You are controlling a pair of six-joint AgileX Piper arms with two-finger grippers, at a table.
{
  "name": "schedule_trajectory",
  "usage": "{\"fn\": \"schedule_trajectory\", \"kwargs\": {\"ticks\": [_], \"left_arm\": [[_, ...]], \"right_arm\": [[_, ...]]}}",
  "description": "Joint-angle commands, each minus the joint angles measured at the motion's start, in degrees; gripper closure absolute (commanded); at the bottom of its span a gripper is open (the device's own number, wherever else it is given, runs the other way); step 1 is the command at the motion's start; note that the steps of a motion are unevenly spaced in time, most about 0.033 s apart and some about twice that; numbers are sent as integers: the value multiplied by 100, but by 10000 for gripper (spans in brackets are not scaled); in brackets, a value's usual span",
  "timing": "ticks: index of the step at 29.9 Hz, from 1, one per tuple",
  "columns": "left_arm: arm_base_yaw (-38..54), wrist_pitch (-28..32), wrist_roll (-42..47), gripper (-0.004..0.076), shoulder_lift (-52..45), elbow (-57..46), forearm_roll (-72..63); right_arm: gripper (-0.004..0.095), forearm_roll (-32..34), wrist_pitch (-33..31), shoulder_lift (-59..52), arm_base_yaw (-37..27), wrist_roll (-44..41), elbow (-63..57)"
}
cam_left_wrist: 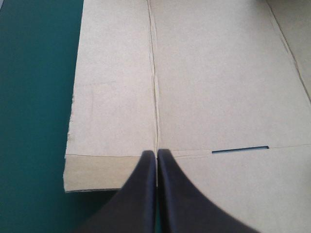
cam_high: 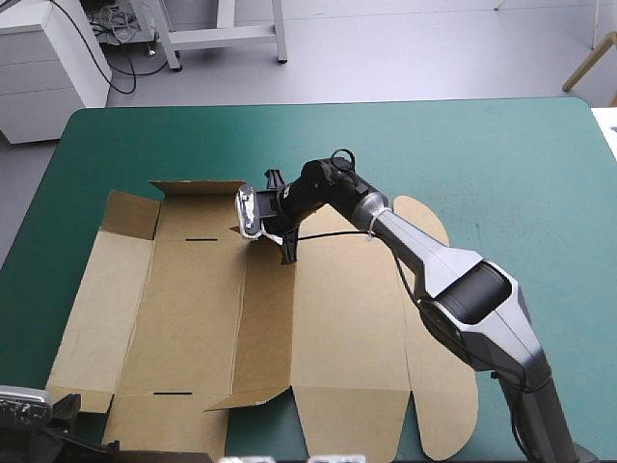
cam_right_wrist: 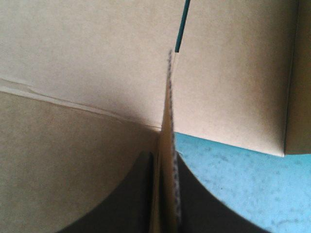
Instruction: Fold the box
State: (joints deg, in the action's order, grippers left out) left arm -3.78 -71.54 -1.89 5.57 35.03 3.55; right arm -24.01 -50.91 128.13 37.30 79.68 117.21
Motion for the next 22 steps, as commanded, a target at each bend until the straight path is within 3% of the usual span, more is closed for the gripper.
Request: {"fn": "schedule_trajectory", "kwargs": {"ticks": [1, 4, 6, 12, 20, 22], "left_arm": [[5, 82, 10, 734, 88, 165, -28], [5, 96, 10, 734, 88, 165, -28], [5, 107, 10, 734, 88, 165, -28], [5, 96, 10, 734, 88, 165, -28], [5, 84, 10, 734, 88, 165, -28], [5, 84, 10, 734, 88, 165, -28]], "right_arm": [[610, 193, 168, -507, 25, -523, 180], [459, 542, 107, -611, 14, -1073, 180], [412, 806, 35, -680, 14, -1430, 180], [437, 2280, -525, -1076, -50, -2681, 180], [518, 2358, -1786, -1669, -887, -3744, 180], [531, 2358, -1809, -1861, -1210, -4250, 115]]}}
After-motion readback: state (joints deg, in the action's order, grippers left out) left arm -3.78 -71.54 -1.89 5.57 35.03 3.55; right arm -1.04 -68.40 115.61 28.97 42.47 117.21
